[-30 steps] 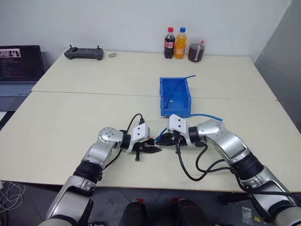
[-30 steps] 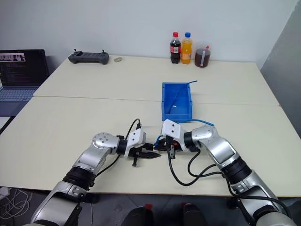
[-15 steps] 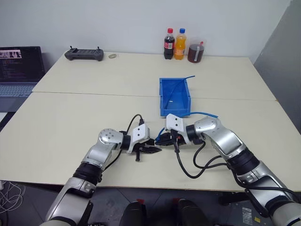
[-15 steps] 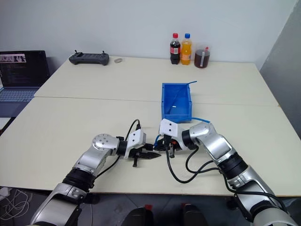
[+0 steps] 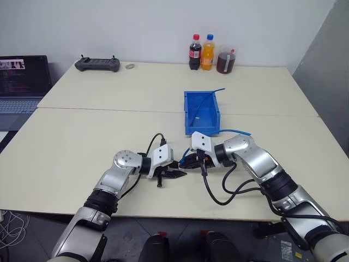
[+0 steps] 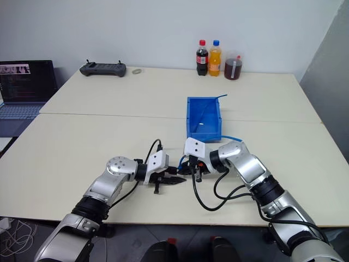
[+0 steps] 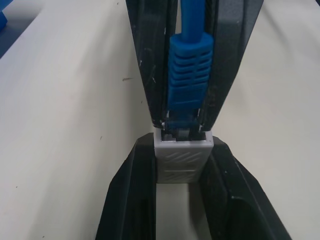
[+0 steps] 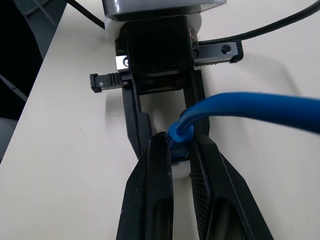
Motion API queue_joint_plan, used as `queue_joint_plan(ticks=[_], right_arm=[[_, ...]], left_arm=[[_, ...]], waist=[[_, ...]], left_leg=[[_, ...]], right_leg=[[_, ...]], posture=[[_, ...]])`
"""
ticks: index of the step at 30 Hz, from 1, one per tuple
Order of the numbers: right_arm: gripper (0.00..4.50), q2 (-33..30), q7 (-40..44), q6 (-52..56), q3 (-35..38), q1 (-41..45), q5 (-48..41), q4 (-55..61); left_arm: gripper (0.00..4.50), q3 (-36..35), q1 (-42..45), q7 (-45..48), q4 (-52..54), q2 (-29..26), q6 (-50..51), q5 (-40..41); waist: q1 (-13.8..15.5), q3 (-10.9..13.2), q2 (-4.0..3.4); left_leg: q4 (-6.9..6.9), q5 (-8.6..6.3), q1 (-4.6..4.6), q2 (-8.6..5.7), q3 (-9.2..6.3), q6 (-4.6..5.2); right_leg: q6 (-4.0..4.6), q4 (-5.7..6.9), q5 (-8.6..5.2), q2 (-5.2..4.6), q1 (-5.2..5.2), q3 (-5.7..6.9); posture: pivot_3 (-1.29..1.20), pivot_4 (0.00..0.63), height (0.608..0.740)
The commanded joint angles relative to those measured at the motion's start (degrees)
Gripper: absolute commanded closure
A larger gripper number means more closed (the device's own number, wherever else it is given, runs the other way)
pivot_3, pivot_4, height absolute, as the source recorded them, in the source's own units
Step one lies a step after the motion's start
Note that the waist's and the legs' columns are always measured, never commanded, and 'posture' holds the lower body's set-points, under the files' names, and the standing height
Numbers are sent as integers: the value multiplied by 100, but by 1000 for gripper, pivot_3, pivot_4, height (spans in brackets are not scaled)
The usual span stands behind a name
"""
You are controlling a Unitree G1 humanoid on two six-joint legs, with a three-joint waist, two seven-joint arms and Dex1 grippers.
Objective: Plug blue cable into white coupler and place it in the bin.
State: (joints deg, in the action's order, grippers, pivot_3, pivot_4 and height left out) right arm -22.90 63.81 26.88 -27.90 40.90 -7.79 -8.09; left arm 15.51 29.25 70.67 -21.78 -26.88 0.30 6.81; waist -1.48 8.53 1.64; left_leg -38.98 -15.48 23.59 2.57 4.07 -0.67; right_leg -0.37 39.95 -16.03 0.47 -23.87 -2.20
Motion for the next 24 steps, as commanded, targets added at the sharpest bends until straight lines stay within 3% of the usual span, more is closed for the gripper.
queue_joint_plan(ticks=[1, 2, 5, 6, 12, 18, 22, 24], right_arm=[[4282, -113, -94, 741, 289, -188, -149, 22], [4282, -114, -121, 927, 412, -198, -259, 160], [4282, -261, -272, 2212, 1445, 121, -1098, 662], [4282, -315, -294, 2452, 1626, 253, -1235, 676], [4282, -145, -676, 3279, 2482, 1906, -1573, -1220], [4282, 112, -911, 2059, 2556, 3600, -933, -4369], [4282, 309, -1373, 1200, 2668, 4143, -584, -5742], [3598, 420, -1775, 854, 2768, 4305, -462, -6189]], left_arm=[[2302, -360, -129, -232, 623, -83, 212, 257], [2178, -432, -191, -299, 757, -104, 303, 301], [1437, -1235, -855, -1252, 2496, -96, 1568, 946], [1371, -1379, -1037, -1463, 2898, -108, 1798, 1037], [40, -1812, -1631, -2663, 4426, 139, 2640, 1303], [40, -1795, -1999, -3632, 4995, 618, 2920, 1278], [40, -1663, -2159, -4026, 5102, 808, 2854, 1138], [0, -1599, -2247, -4172, 5187, 886, 2843, 1129]], waist=[[1, 0, 0], [2, 1, 0], [-5, 9, -2], [-5, 10, -2], [-44, 13, -7], [-34, 14, -8], [-25, 14, -8], [-25, 14, -8]], left_leg=[[0, 0, -5, 0, 0, 0], [0, 0, -7, 0, -1, 0], [1, 0, -2, 2, -1, 0], [1, 0, 4, 2, -2, 0], [4, 0, 17, 4, -5, -1], [12, 0, 18, -1, 7, -1], [14, 0, 24, 1, 11, -1], [15, 0, 24, 1, 14, -1]], right_leg=[[0, -1, 0, 0, 6, -1], [1, -1, -1, 0, 10, 0], [1, -1, -1, -8, 7, -4], [1, 0, -1, -12, 2, -1], [7, 4, 3, -8, -18, -2], [8, -5, 4, -8, -21, -12], [8, -18, 4, -9, -21, -13], [8, -19, 4, -9, -21, -16]], posture=[[0, 150, 740], [0, 150, 740], [0, 150, 740], [0, 150, 740], [0, 150, 740], [0, 150, 740], [0, 150, 740], [0, 150, 740]])
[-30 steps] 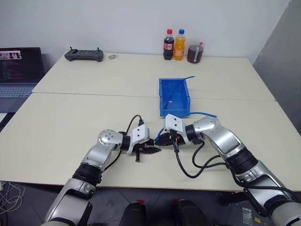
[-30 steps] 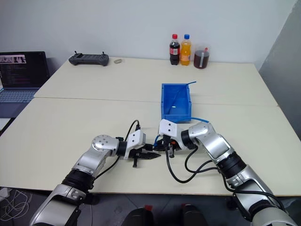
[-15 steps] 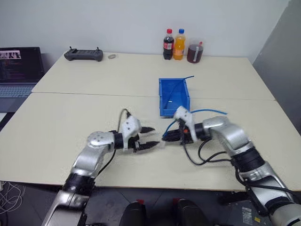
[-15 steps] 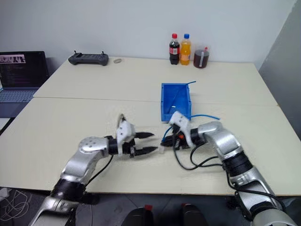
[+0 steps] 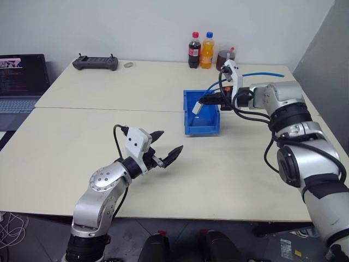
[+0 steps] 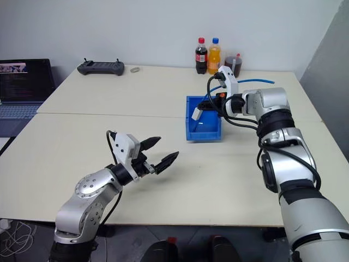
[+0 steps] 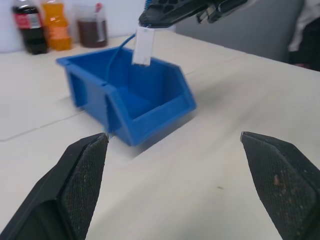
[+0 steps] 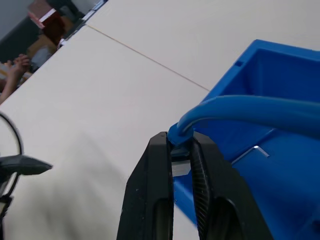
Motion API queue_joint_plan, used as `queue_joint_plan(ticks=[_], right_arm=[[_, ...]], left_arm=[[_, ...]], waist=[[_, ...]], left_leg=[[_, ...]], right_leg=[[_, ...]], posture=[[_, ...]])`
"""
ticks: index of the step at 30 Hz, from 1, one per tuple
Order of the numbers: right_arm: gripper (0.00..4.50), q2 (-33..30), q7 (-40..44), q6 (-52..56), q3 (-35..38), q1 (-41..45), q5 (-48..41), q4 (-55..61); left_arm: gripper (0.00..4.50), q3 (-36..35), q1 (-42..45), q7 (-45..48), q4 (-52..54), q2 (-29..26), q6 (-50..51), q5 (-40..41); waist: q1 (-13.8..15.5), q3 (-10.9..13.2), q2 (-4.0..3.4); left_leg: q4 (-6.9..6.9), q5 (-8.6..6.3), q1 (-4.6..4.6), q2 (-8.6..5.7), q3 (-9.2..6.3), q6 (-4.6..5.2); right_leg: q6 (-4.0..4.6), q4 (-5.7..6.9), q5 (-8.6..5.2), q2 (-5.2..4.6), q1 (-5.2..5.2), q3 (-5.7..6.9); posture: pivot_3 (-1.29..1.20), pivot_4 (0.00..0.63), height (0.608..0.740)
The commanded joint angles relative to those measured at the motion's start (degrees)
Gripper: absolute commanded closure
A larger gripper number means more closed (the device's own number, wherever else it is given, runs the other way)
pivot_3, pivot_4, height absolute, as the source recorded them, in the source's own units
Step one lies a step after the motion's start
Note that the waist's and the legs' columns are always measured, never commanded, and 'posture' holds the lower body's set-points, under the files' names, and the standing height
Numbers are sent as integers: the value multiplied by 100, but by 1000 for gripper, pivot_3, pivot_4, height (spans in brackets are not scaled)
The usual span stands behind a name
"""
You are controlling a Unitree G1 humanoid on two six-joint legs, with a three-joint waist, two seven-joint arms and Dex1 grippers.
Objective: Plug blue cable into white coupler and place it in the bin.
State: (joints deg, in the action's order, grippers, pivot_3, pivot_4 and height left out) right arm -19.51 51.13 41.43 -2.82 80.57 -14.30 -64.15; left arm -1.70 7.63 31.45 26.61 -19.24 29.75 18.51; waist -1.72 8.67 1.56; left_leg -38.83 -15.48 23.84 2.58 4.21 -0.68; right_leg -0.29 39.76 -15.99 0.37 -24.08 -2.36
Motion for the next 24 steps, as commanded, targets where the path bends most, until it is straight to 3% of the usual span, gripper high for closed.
queue_joint_plan(ticks=[1, 6, 15, 17, 21, 24], right_arm=[[3420, 118, -674, -707, 319, 386, 226, -730], [2395, 160, -899, -1012, 477, 491, 417, -1027], [140, 66, -1278, -1169, 726, 475, 640, -1084], [33, -104, -1106, -1288, 647, 423, 775, -939], [33, -528, -414, -1550, 120, -521, 1068, 720], [33, -521, -899, -606, 419, -2144, 661, 3689]], left_arm=[[0, 140, -116, -290, 367, 131, -120, -56], [0, 104, -163, -391, 421, 104, -123, -14], [0, 189, -107, -438, 433, 116, -86, 35], [0, 154, -62, -494, 428, 140, 43, 106], [0, -41, -72, -763, 431, 232, 420, 275], [0, -194, -115, -1060, 492, 277, 573, 266]], waist=[[-4, 0, 0], [-6, 1, -2], [-9, 1, -2], [-9, 2, -3], [33, 2, -3], [15, 2, -2]], left_leg=[[0, 0, 0, 0, 2, 0], [1, 0, -1, 1, 3, -1], [1, 0, -1, 1, 3, -1], [1, 0, -1, 1, 4, -1], [1, 0, 1, -1, -1, -1], [7, 0, 5, 0, -2, -1]], right_leg=[[0, 0, 0, -1, 0, -2], [0, 5, 0, -1, -1, -2], [0, 4, 0, -1, -2, -3], [0, 4, 0, -1, -2, -3], [0, -6, 0, -2, 3, 2], [-3, -18, 1, -3, 5, 2]], posture=[[0, 150, 740], [0, 150, 740], [0, 150, 740], [0, 150, 740], [0, 150, 740], [0, 150, 740]])
